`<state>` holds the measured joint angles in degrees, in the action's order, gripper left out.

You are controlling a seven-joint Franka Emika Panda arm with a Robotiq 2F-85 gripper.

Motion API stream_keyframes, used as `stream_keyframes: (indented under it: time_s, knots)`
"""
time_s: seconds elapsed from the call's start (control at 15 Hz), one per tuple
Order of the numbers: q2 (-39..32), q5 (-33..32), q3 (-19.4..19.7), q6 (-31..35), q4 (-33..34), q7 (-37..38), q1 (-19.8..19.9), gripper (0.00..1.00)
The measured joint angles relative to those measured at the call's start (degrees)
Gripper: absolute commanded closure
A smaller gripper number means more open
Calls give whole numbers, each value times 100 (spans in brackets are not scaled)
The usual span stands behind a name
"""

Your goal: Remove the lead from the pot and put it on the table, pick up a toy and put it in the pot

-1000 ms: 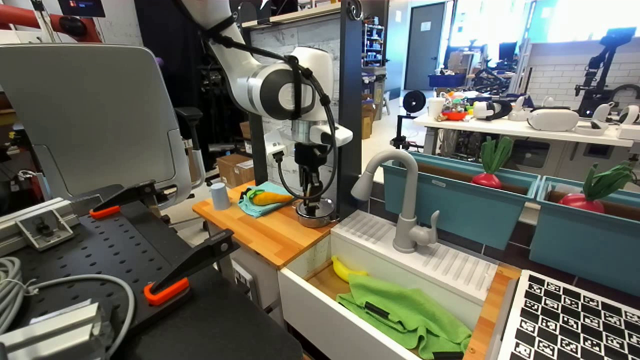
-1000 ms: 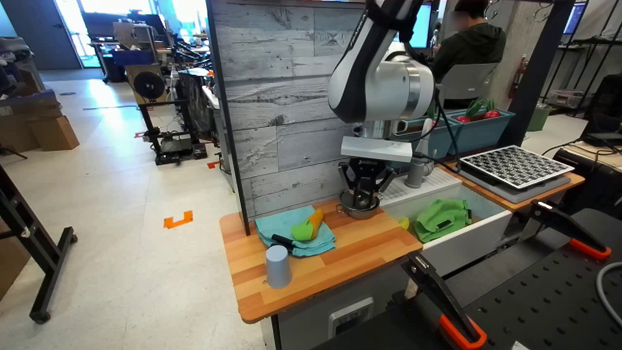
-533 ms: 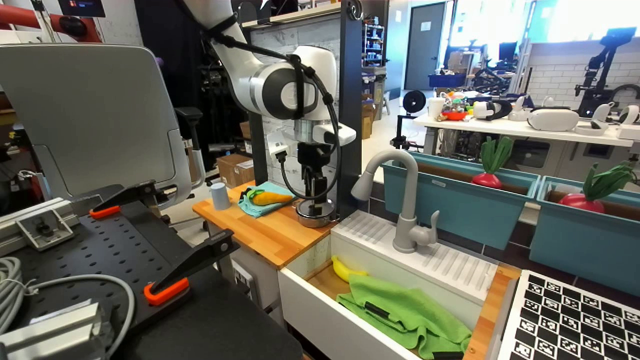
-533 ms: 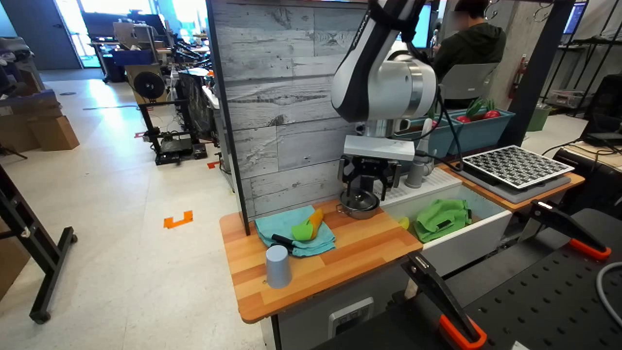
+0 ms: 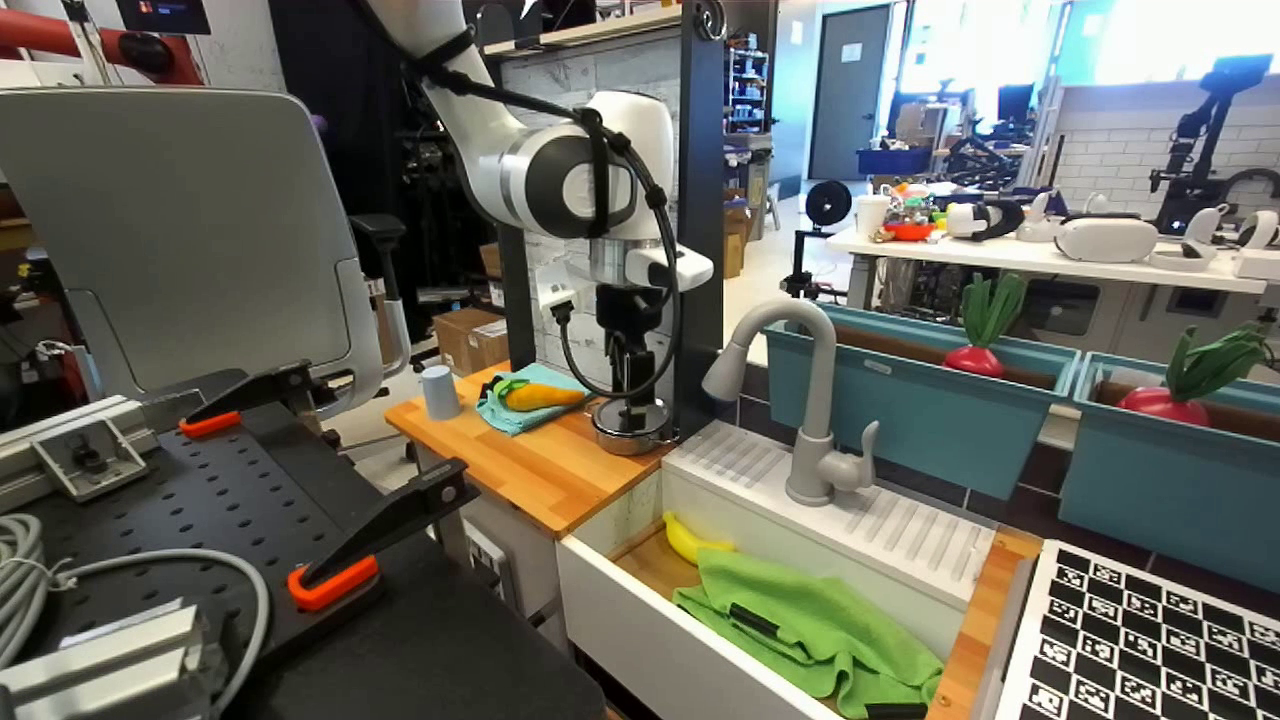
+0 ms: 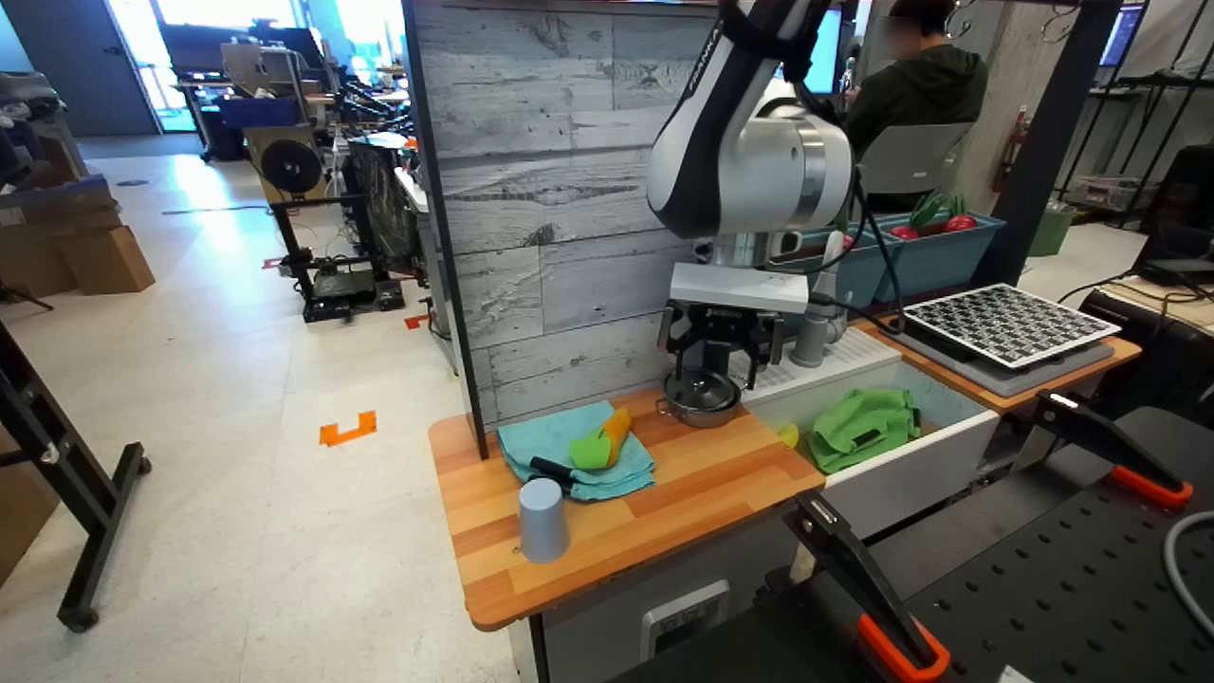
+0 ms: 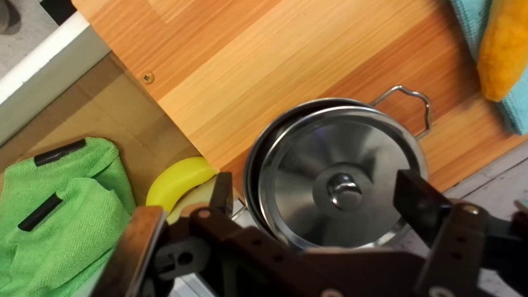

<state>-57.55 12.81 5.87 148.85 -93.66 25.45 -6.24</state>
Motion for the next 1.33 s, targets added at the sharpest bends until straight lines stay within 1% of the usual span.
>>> stream_keyframes:
  time_s: [0.2,0.4,0.47,0.6,0.67,0.73,1.2,1.33]
  knots:
    - [-2,-5,50,0,2,72,-35,55]
    - [-7,-10,105,0,4,135,-81,76]
    - [-10,-13,127,0,5,157,-101,85]
    - [-15,-16,170,0,5,192,-140,98]
    - [-17,-18,188,0,6,202,-156,99]
    - [-17,-19,200,0,6,213,-169,95]
    - [-18,-29,241,6,2,227,-220,95]
    - [22,-30,224,97,-52,207,-227,95]
